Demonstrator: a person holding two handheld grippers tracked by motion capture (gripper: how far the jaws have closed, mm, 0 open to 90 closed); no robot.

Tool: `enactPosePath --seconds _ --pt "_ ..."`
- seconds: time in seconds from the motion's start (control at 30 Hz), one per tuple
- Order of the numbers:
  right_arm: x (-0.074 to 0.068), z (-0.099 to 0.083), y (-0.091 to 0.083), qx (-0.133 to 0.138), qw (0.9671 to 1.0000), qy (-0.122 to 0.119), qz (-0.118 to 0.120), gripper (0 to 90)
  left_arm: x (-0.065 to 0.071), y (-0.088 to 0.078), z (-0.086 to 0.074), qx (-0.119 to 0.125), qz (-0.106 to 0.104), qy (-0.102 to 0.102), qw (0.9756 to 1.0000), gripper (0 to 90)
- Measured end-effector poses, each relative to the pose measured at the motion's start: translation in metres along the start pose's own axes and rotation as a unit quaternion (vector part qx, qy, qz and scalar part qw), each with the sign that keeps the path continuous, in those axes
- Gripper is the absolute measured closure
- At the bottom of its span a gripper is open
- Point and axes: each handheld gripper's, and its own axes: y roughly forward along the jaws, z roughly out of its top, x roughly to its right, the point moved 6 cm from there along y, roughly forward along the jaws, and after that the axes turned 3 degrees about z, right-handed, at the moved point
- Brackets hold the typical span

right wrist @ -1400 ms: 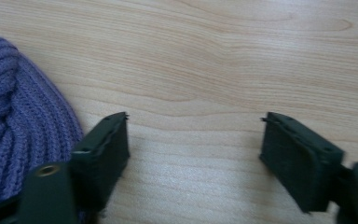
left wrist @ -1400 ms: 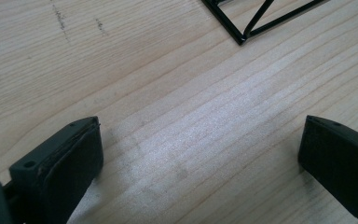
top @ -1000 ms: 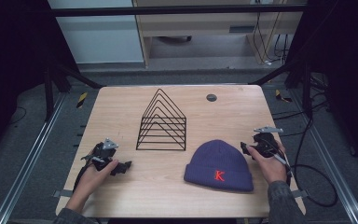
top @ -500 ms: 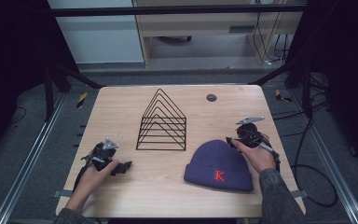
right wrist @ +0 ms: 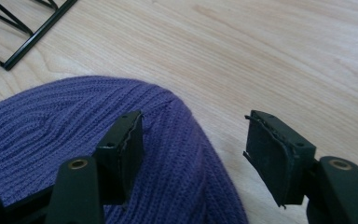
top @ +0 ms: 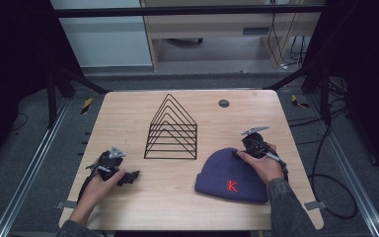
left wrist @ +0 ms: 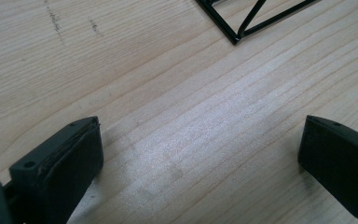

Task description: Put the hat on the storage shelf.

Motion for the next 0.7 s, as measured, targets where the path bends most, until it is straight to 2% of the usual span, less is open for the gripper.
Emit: enactPosePath --seconds 0.1,0.33,0.53,0.7 --pt "-0.0041 -0.0024 0.0053 -0.008 0.9999 -0.001 0.01 37.1 0.0001 0.0 0.0 0.0 0.0 0.0 1.0 0.0" --pt "-0.0056 -0.0059 0.0113 -0.016 0.9998 0.004 0.012 39.9 0.0008 0.0001 0.0001 0.0 -0.002 0.002 1.0 0.0" --pt "-0.0087 -0.0069 0.0112 -0.023 0.9995 -0.002 0.02 52.7 0.0012 0.0002 0.0003 0.0 -0.003 0.003 1.0 0.0" --pt "-0.0117 -0.0083 0.0103 -0.031 0.9991 -0.009 0.027 66.9 0.0012 0.0004 0.0005 0.001 -0.003 0.005 1.0 0.0"
